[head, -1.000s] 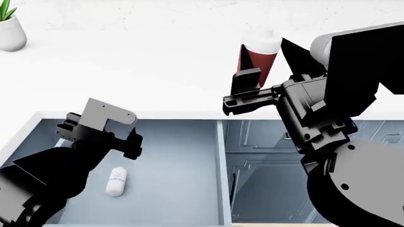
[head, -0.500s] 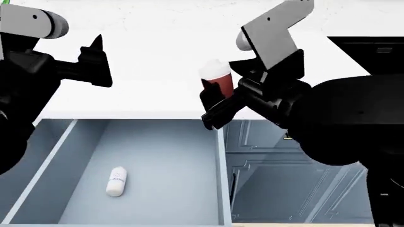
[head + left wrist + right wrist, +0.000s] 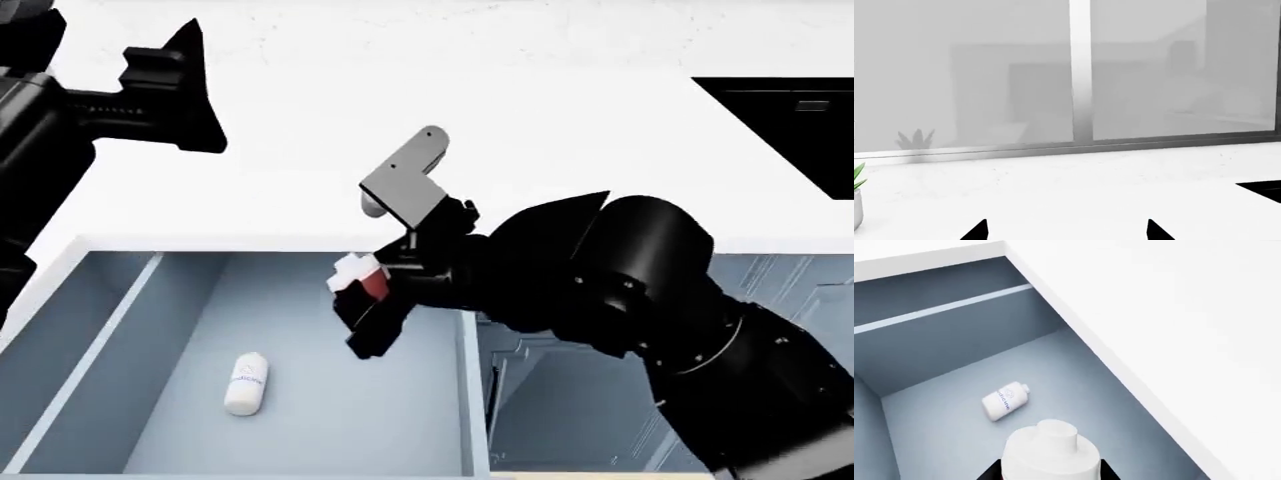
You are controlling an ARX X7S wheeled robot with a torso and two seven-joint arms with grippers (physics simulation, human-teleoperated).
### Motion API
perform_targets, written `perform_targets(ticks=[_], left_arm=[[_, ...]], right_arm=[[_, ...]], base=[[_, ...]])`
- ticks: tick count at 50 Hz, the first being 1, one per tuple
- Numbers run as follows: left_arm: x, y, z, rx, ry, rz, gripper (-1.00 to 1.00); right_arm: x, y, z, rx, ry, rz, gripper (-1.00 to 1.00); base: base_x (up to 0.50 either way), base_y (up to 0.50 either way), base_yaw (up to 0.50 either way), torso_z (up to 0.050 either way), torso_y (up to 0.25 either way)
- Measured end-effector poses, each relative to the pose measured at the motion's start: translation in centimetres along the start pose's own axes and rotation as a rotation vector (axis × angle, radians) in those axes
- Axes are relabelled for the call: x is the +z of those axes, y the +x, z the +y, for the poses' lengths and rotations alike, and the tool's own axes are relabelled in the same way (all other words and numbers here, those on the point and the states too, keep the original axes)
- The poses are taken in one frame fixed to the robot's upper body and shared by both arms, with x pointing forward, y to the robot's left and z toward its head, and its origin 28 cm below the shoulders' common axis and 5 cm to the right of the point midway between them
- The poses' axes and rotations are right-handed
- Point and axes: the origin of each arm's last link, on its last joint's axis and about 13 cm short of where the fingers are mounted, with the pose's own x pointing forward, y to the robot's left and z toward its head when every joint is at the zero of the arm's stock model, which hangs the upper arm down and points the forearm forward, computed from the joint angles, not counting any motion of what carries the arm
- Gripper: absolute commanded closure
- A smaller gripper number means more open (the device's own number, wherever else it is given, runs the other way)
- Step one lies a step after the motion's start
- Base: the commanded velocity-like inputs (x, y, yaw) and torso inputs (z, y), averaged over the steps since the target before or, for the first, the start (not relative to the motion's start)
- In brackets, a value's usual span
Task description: Pick and place the shaker into the drawer. Then close the cabinet.
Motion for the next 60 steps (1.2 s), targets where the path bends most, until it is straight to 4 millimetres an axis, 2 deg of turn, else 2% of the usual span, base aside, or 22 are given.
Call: perform_targets(ticks=[12,24,25,31,35,39,49,55,60], left_arm=[[0.3,-0.5,-0.1,-0.028,-0.031,-0.051,-1.0],[0.6,-0.9,-0.3,-0.045,-0.041,-0.061,-1.0],[0.6,-0.9,-0.3,-0.046,-0.042,-0.061,-1.0],[0.6,-1.2,-0.4,-0.054,-0.048,-0.057,-1.0],[0.6,-1.3,-0.4,-0.056,-0.058,-0.056,-1.0],[0.6,-1.4,-0.5,-0.056,-0.076,-0.053,-1.0],[0.4,-1.9,-1.2,-0.084,-0.121,-0.042,-1.0],[0.2,-2.3,-1.9,-0.104,-0.144,-0.026,-1.0],[0.0,-2.7,-2.4,-0.119,-0.16,-0.015,-1.0]], right_arm=[[-4.0,4.4,0.3,0.077,0.087,0.072,1.0],[-7.2,7.1,0.4,0.112,0.152,0.128,1.0],[-7.4,7.2,0.4,0.114,0.156,0.133,-1.0],[-7.5,7.2,0.4,0.112,0.164,0.13,-1.0],[-6.5,6.2,0.3,0.091,0.162,0.07,-1.0],[-4.6,4.4,0.4,0.047,0.148,-0.039,-1.0],[0.4,-2.6,1.3,-0.146,0.09,-0.346,-1.0],[1.8,-6.5,2.0,-0.311,0.055,-0.489,-1.0],[2.1,-8.8,2.6,-0.42,0.036,-0.572,-1.0]], base=[[0.0,0.0,0.0,0.0,0.0],[0.0,0.0,0.0,0.0,0.0],[0.0,0.0,0.0,0.0,0.0],[0.0,0.0,0.0,0.0,0.0],[0.0,0.0,0.0,0.0,0.0],[0.0,0.0,0.0,0.0,0.0],[0.0,0.0,0.0,0.0,0.0],[0.0,0.0,0.0,0.0,0.0],[0.0,0.0,0.0,0.0,0.0]])
